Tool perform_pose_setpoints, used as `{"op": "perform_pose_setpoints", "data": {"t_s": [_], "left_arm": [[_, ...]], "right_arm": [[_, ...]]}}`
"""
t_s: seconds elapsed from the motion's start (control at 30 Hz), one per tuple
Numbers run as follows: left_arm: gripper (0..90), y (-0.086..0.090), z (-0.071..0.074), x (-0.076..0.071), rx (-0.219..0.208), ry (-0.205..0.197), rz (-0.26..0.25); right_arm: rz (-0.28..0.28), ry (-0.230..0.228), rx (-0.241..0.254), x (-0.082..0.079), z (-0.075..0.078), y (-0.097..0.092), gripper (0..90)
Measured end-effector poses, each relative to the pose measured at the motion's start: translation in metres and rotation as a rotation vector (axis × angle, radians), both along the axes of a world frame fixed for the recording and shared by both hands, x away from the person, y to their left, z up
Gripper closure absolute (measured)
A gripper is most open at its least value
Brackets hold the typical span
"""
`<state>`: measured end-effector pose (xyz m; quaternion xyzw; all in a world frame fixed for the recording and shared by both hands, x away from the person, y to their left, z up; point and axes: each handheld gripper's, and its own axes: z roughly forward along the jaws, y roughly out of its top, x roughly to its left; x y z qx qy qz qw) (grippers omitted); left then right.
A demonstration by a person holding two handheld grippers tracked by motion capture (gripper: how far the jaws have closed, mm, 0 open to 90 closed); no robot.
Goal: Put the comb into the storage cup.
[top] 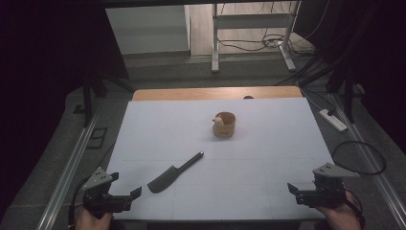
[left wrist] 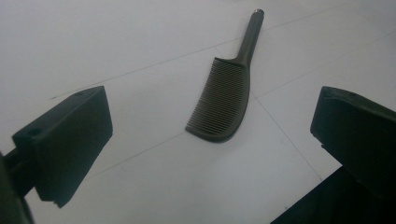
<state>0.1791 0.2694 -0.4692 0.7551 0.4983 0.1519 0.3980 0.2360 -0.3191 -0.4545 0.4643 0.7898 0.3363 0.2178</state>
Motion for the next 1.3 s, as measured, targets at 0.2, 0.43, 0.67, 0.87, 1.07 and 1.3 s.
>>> {"op": "perform_pose_setpoints", "data": {"t_s": [0.2,0.43,0.67,0.87,1.07,1.3], "left_arm": [[0.0,-0.003,-0.001,0.005,-0.013,0.017,-0.001],[0.0,-0.009,0.0,0.011,0.0,0.02,-0.007],[0.0,-0.019,0.0,0.022,0.031,0.066,-0.036],[0.0,-0.024,0.001,0.03,0.032,0.073,-0.041],[0.0,-0.031,0.003,0.04,0.053,0.083,-0.049],[0.0,-0.037,0.004,0.052,0.05,0.095,-0.061]], "right_arm": [[0.001,0.002,-0.001,0.0,0.0,0.0,0.0],[0.001,0.004,-0.002,0.001,0.0,0.0,0.0],[0.008,0.006,-0.001,0.001,0.0,0.0,0.0],[0.011,0.007,-0.001,0.001,0.0,0.0,0.0],[0.018,0.01,-0.006,0.001,0.0,0.001,0.0],[0.021,0.01,-0.006,0.001,-0.001,0.001,0.0]]}}
